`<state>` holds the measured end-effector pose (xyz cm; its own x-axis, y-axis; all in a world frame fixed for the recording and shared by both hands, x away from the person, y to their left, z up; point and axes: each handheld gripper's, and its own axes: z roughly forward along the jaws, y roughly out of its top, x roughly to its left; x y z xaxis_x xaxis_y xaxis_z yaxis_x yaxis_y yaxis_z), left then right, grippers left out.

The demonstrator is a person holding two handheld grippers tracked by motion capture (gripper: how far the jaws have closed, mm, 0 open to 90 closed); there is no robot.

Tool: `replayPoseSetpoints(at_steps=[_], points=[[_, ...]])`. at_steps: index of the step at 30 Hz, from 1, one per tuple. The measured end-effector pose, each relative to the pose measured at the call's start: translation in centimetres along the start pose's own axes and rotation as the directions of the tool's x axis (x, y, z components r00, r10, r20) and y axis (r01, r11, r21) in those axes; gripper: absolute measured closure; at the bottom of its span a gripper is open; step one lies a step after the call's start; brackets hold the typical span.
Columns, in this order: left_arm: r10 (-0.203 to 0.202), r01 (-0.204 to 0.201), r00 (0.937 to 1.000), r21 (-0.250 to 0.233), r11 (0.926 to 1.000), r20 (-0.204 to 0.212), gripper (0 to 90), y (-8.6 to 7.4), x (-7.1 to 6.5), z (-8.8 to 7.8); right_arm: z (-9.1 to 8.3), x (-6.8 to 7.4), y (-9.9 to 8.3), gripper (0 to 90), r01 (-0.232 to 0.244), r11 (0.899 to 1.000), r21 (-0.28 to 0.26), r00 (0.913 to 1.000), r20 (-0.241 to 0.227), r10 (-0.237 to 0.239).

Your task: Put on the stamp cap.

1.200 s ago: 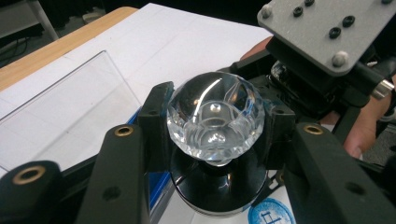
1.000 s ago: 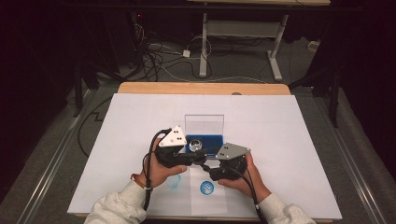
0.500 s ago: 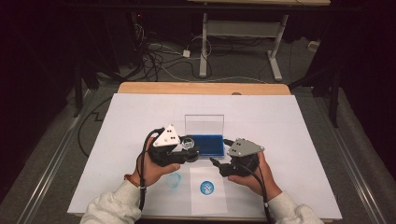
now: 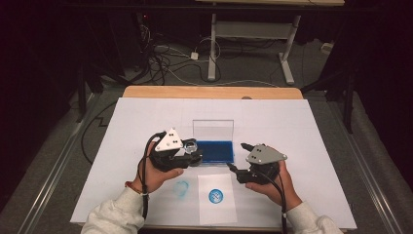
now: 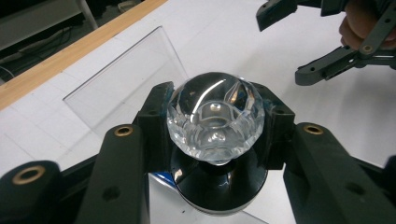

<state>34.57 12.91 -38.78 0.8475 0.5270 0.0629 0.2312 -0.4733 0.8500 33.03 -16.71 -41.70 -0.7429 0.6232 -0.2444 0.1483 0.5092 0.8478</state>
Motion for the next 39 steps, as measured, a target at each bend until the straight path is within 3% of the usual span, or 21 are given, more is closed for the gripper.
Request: replayPoseSetpoints(at_steps=[11, 26, 31, 39], points=[[0.003, -0.003, 0.9997, 0.002, 1.0, -0.026, 54.3, -0.1, 0.6, -0.6, -1.7, -0.4, -0.8, 25.5, 0.016, 1.0, -0.021, 0.9986, 0.05, -0.015], [0.004, -0.003, 0.9978, 0.005, 1.0, -0.066, 54.3, -0.2, 1.1, -1.1, -4.1, -1.0, -3.1, 25.9, -0.008, 1.0, -0.012, 0.9942, 0.107, 0.009], [0.006, -0.005, 0.9974, 0.007, 1.0, -0.072, 54.3, -0.2, 1.2, -1.2, -5.0, -1.1, -4.1, 26.3, -0.005, 1.0, -0.026, 0.9883, 0.152, 0.009], [0.006, -0.006, 0.9974, 0.009, 0.9999, -0.072, 54.3, -0.1, 1.3, -1.2, -6.4, -1.4, -6.0, 26.5, -0.015, 1.0, -0.006, 0.9807, 0.195, 0.016]])
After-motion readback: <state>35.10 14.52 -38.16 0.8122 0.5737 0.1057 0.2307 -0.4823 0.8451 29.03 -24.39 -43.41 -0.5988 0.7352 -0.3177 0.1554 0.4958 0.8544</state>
